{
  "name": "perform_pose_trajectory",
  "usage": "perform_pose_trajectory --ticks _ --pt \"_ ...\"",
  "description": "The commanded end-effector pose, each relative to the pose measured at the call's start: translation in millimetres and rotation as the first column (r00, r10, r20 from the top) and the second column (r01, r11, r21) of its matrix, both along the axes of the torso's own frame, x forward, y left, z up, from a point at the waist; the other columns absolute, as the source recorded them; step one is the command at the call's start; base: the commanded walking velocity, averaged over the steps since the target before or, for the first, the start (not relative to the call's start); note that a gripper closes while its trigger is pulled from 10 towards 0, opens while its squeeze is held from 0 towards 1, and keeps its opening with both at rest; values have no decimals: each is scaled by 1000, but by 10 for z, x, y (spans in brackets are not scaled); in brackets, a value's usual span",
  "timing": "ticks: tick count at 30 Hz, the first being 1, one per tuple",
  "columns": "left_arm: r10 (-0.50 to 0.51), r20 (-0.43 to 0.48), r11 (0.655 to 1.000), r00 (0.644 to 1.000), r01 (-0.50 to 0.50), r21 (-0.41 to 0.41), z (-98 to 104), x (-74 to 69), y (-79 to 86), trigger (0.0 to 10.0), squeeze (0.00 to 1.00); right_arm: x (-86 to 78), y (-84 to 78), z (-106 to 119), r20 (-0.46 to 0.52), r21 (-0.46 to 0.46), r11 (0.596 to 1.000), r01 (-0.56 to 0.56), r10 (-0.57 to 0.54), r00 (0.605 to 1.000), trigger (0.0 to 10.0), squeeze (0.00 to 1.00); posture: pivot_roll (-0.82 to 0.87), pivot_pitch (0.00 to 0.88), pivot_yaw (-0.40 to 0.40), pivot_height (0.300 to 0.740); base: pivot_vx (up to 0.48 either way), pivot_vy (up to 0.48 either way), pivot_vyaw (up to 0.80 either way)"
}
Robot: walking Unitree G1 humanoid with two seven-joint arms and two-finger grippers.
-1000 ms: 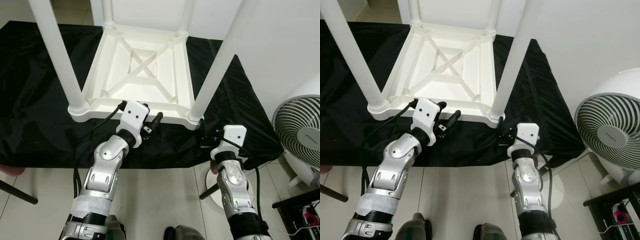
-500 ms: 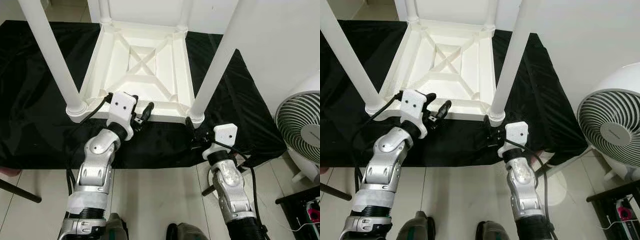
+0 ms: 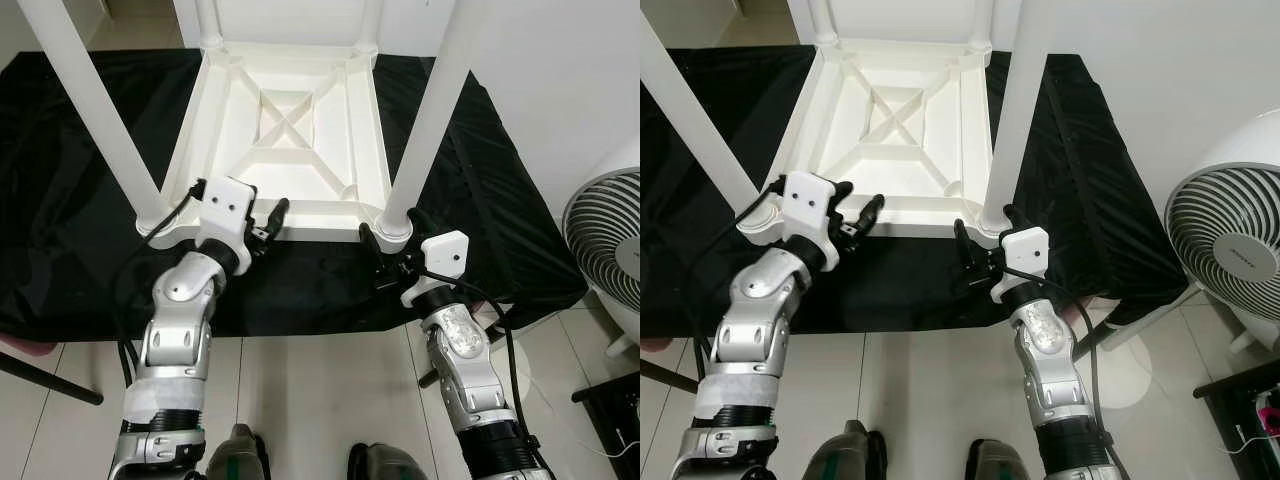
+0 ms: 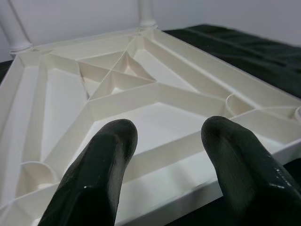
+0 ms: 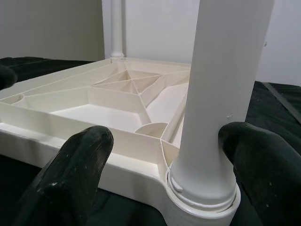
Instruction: Building children table
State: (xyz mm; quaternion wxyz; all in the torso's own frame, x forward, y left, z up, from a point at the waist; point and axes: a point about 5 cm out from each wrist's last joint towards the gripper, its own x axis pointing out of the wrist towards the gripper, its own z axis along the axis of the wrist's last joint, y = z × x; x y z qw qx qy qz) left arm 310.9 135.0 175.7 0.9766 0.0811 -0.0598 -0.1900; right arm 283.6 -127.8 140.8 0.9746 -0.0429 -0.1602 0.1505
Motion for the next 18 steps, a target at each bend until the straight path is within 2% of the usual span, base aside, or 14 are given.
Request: perform_pose_trajectory --ticks 1,9,18 --pt "237 31 971 971 -236 -24 76 36 173 10000 0 50 -19 73 36 -2 1000 21 -21 999 10000 0 96 60 88 740 0 0 0" --pt "235 22 972 972 -235 -13 126 31 249 10000 0 79 22 114 49 7 1000 11 -11 999 10000 0 119 64 129 740 0 0 0" --pt "188 28 982 982 -188 7 94 30 181 10000 0 39 110 80 37 24 1000 -7 6 999 10000 0 91 66 91 740 0 0 0"
